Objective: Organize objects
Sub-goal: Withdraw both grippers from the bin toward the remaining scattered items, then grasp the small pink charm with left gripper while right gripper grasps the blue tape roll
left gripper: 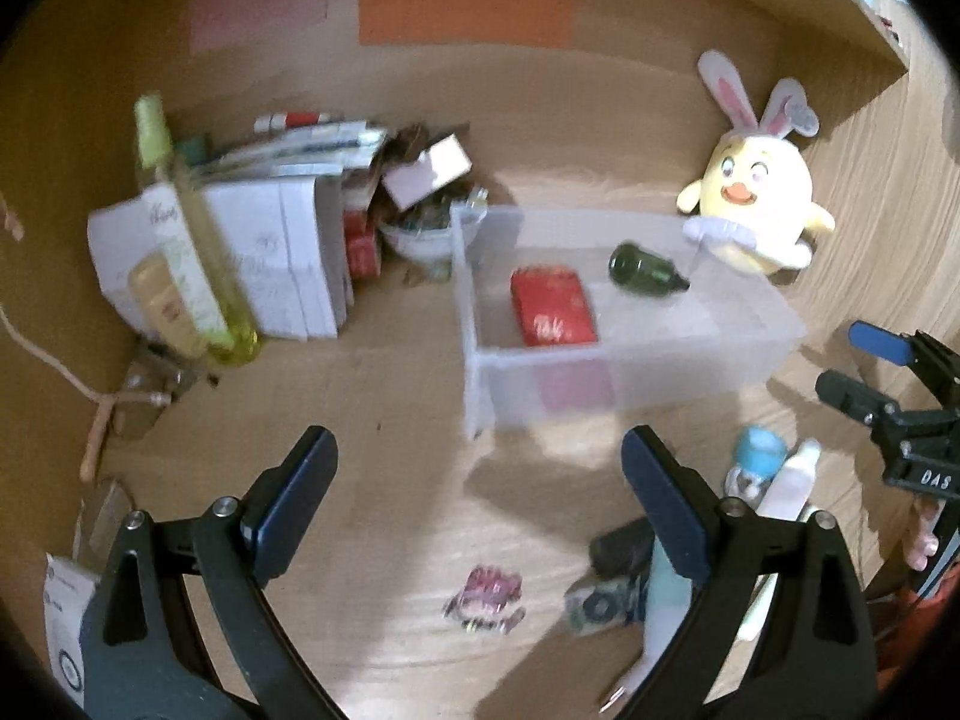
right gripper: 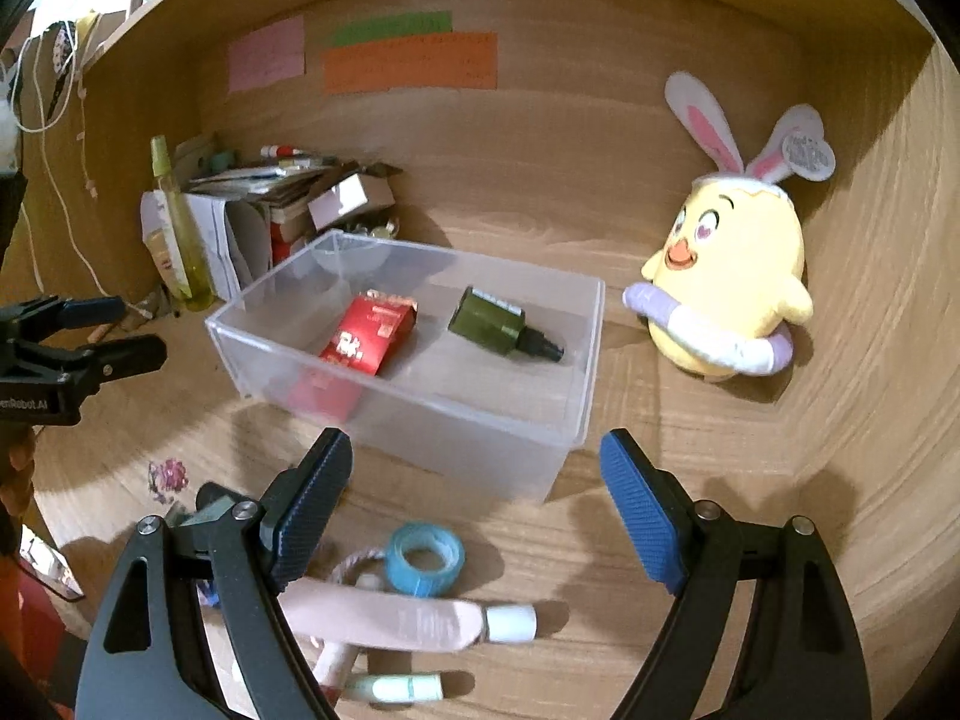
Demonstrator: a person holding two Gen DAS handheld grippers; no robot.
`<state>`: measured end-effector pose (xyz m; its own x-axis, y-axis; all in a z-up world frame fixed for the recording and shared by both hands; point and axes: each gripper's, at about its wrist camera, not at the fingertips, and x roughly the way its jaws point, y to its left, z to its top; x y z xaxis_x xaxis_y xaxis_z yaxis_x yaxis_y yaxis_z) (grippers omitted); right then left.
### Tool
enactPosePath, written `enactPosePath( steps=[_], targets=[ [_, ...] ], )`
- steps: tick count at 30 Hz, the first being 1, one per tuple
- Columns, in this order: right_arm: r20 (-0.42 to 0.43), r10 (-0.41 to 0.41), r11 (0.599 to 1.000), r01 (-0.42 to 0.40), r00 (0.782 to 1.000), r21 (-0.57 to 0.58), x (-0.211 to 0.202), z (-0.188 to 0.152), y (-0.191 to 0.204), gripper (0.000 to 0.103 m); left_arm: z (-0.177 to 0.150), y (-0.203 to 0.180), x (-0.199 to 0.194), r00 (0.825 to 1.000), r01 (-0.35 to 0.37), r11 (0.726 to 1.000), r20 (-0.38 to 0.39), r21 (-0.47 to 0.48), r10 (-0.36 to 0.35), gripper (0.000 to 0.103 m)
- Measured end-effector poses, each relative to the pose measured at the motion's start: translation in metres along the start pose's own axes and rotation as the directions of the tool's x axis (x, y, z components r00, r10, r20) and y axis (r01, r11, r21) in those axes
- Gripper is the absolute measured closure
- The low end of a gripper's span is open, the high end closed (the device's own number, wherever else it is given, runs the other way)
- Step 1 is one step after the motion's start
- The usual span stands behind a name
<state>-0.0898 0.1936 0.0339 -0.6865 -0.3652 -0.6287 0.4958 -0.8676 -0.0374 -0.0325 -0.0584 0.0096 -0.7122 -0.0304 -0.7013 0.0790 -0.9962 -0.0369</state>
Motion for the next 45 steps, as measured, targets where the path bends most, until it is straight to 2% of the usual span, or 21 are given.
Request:
enactPosePath(
  steps=[9, 19, 20, 22, 25, 31, 38, 41, 42, 45],
  targets=[
    [-0.099, 0.009, 0.998, -0.003, 0.995, 0.058, 0.017, -0.023, -0.008, 0.020, -0.037, 0.016, 0.013, 0.996, -0.014, 0.999, -0.089, -0.043, 0.010, 0.006],
    [-0.165, 0.023, 0.997, -0.010, 0.986, 0.080, 0.034, -0.039, -0.007, 0.020, -0.060, 0.015, 0.023, 0.991, -0.006, 0.999, -0.137, -0.035, 0.001, 0.008],
    [-0.169, 0.024, 0.997, -0.011, 0.985, 0.076, 0.036, -0.040, -0.005, 0.020, -0.061, 0.015, 0.024, 0.990, -0.008, 0.999, -0.138, -0.031, 0.004, 0.010],
    [-0.174, 0.025, 0.997, -0.013, 0.984, 0.070, 0.039, -0.041, -0.002, 0.021, -0.063, 0.013, 0.028, 0.988, -0.003, 1.000, -0.152, -0.021, 0.000, 0.023],
    [-0.179, 0.051, 0.996, -0.038, 0.982, 0.075, 0.043, -0.040, 0.001, 0.022, -0.066, 0.013, 0.032, 0.985, 0.020, 1.000, -0.168, -0.023, -0.024, 0.029],
    [-0.185, 0.085, 0.995, -0.073, 0.979, 0.072, 0.049, -0.038, 0.006, 0.039, -0.067, 0.011, 0.035, 0.985, 0.034, 0.999, -0.167, -0.001, -0.033, 0.048],
    [-0.209, 0.096, 0.994, -0.084, 0.973, 0.069, 0.059, -0.040, 0.008, 0.055, -0.068, 0.001, 0.035, 0.989, 0.041, 0.998, -0.141, 0.039, -0.035, 0.064],
    [-0.226, 0.110, 0.992, -0.092, 0.968, 0.087, 0.065, -0.041, 0.005, 0.068, -0.070, 0.001, 0.033, 0.991, 0.034, 0.998, -0.130, 0.046, -0.028, 0.072],
    [-0.224, 0.116, 0.991, -0.097, 0.968, 0.094, 0.066, -0.041, 0.004, 0.068, -0.070, 0.001, 0.033, 0.992, 0.032, 0.998, -0.127, 0.045, -0.026, 0.076],
    [-0.217, 0.119, 0.990, -0.097, 0.969, 0.105, 0.066, -0.040, 0.002, 0.068, -0.070, 0.003, 0.033, 0.992, 0.033, 0.999, -0.126, 0.032, -0.029, 0.076]
  ],
)
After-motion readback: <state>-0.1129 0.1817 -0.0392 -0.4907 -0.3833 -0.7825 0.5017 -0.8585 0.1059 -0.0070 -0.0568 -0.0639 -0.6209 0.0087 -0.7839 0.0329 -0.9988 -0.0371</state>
